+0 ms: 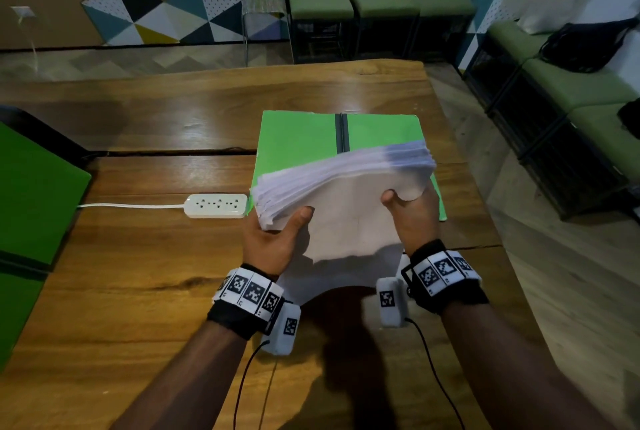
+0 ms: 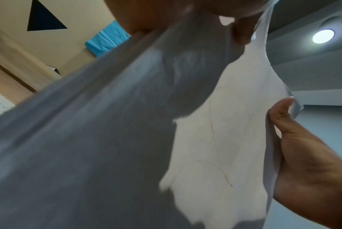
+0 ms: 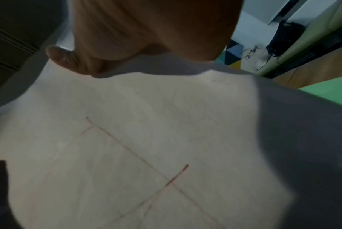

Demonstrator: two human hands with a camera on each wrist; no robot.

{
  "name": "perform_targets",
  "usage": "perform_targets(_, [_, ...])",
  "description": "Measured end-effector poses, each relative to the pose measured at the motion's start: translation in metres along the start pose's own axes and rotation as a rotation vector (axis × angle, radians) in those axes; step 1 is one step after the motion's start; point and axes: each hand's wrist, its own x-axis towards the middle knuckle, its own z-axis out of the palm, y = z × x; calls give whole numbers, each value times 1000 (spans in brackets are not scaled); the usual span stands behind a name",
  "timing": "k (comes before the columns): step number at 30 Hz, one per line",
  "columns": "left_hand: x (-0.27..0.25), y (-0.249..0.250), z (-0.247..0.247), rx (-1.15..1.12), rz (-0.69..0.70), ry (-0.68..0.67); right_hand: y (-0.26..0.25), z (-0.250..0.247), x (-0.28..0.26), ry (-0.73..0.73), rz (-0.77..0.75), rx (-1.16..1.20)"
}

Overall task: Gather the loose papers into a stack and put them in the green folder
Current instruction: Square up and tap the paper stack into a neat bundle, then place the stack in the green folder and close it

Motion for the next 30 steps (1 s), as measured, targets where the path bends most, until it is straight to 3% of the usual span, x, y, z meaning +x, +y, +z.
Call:
perform_targets(4, [-5,-3,-1,-26,28,62,2,2,-13,53,-94,87])
perform_targets(7, [-14,-15,-5,-55,-35,12,16,-4,-22,39,-3,114])
perform_targets(12, [-28,-53,-4,-3,-342,1,47,-6,-22,-173,249,117])
perform_targets(16, [-32,-62,6,-22,-445,92,59,4,-27,-102,304,144])
perform_targets(19, [-33,-72,3,30,-434,146,54,7,-34,-69,305,132])
perform_targets(24, [-22,-66,4,52,-466,45,66,-1,-35,-75,368,138])
perform_targets(30, [4,-80,8,130,-528,-183,92,-46,-22,-296,319,-26])
